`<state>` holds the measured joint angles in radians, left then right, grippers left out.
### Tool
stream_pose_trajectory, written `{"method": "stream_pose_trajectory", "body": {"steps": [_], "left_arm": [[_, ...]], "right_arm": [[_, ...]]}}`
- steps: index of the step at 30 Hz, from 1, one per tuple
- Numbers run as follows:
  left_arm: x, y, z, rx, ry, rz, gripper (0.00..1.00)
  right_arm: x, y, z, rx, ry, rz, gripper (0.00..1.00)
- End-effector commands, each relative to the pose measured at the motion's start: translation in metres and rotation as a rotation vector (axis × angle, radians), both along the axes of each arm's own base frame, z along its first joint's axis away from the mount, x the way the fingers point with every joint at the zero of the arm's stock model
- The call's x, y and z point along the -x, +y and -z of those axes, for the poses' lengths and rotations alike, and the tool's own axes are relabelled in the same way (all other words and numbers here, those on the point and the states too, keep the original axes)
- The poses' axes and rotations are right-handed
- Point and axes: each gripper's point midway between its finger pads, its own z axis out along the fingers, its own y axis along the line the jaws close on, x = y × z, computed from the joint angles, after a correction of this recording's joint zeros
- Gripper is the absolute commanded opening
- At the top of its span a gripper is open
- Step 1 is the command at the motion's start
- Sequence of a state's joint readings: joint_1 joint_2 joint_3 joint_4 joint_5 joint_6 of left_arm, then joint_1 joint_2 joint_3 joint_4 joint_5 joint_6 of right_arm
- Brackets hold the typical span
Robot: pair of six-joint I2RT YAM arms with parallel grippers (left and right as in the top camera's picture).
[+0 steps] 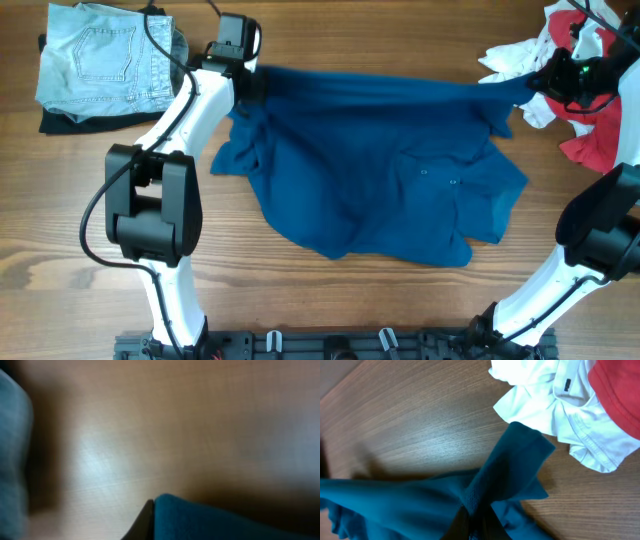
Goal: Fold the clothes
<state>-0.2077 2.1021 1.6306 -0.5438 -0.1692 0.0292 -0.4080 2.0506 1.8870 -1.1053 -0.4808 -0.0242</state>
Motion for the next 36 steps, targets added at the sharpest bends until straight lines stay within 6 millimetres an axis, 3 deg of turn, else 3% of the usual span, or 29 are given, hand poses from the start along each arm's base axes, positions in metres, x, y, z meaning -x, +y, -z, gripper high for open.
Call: {"method": "stream_pose_trajectory", "body": {"steps": [1, 4, 5, 6, 7, 14, 22, 25, 29, 33, 36], "left_arm": [[-0.034, 0.051, -0.041, -0.183, -0.208, -0.164, 0.04], [-0.047, 0.070, -0.057, -0.193, -0.287, -0.217, 0.04], [-0.048, 0.074, -0.058, -0.191, -0.295, -0.226, 0.27], [-0.048, 0.077, -0.058, -0.190, -0.295, -0.230, 0.71], [-0.048, 0.077, -0.057, -0.190, -0.292, -0.230, 1.00], [-0.032, 0.068, -0.053, -0.207, -0.218, -0.200, 1.00], [-0.007, 0.040, -0.085, -0.207, -0.202, -0.137, 1.00], [-0.014, 0.039, -0.096, -0.196, -0.252, -0.139, 0.99], [-0.036, 0.038, -0.117, -0.165, -0.362, -0.094, 0.89], [-0.052, 0.038, -0.134, -0.102, -0.457, -0.085, 1.00], [-0.057, 0.035, -0.138, -0.059, -0.477, -0.058, 1.00]], "right_arm": [[-0.001, -0.003, -0.002, 0.024, -0.005, 0.006, 0.04], [0.000, -0.003, -0.002, 0.023, -0.002, 0.004, 0.04], [0.000, -0.003, -0.002, 0.022, -0.001, 0.005, 0.04], [0.000, -0.003, -0.002, 0.022, -0.001, 0.004, 0.04], [0.000, -0.002, -0.002, 0.022, -0.002, 0.004, 0.05], [-0.001, -0.002, -0.002, 0.023, -0.002, 0.003, 0.04], [-0.001, -0.003, -0.002, 0.024, -0.006, 0.003, 0.04], [-0.002, -0.003, -0.002, 0.025, -0.008, 0.003, 0.04], [-0.001, -0.003, -0.002, 0.024, -0.006, 0.003, 0.04], [0.000, -0.002, -0.002, 0.022, -0.002, 0.001, 0.04], [0.000, -0.001, -0.002, 0.021, 0.002, 0.001, 0.04]]}}
